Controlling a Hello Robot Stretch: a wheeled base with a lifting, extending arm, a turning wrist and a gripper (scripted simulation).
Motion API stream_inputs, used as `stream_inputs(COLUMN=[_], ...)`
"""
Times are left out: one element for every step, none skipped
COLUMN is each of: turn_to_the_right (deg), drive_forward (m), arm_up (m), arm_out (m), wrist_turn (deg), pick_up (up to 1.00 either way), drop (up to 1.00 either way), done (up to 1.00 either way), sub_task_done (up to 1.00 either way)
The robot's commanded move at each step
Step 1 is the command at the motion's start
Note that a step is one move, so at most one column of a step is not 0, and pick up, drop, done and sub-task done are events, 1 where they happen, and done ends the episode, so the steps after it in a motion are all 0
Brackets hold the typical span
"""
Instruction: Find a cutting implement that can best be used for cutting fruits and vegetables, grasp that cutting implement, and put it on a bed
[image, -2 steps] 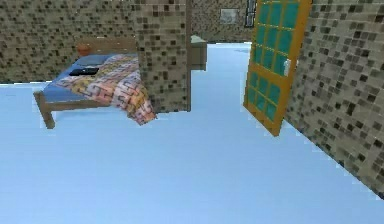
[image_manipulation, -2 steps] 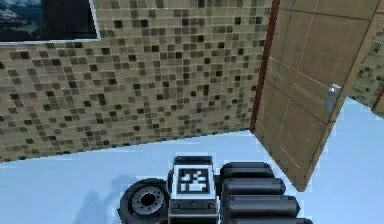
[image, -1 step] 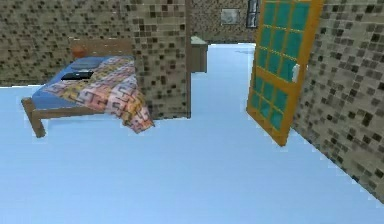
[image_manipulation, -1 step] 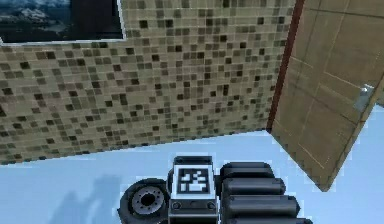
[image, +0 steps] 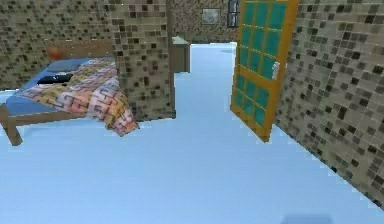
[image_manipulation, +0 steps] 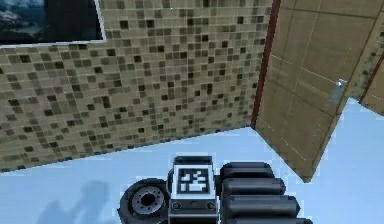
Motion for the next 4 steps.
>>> stream_inputs(turn_to_the_right=[0.0, 3.0, 0.0, 3.0], drive_forward=[1.00, 0.00, 1.00, 0.00], arm_up=[0.00, 0.00, 0.00, 0.00], arm_out=[0.00, 0.00, 0.00, 0.00], wrist_turn=[0.0, 0.0, 0.0, 0.0], pick_up=[0.00, 0.00, 0.00, 0.00], drop=[0.00, 0.00, 0.00, 0.00], done=[0.00, 0.00, 0.00, 0.00], sub_task_done=[0.00, 0.00, 0.00, 0.00])
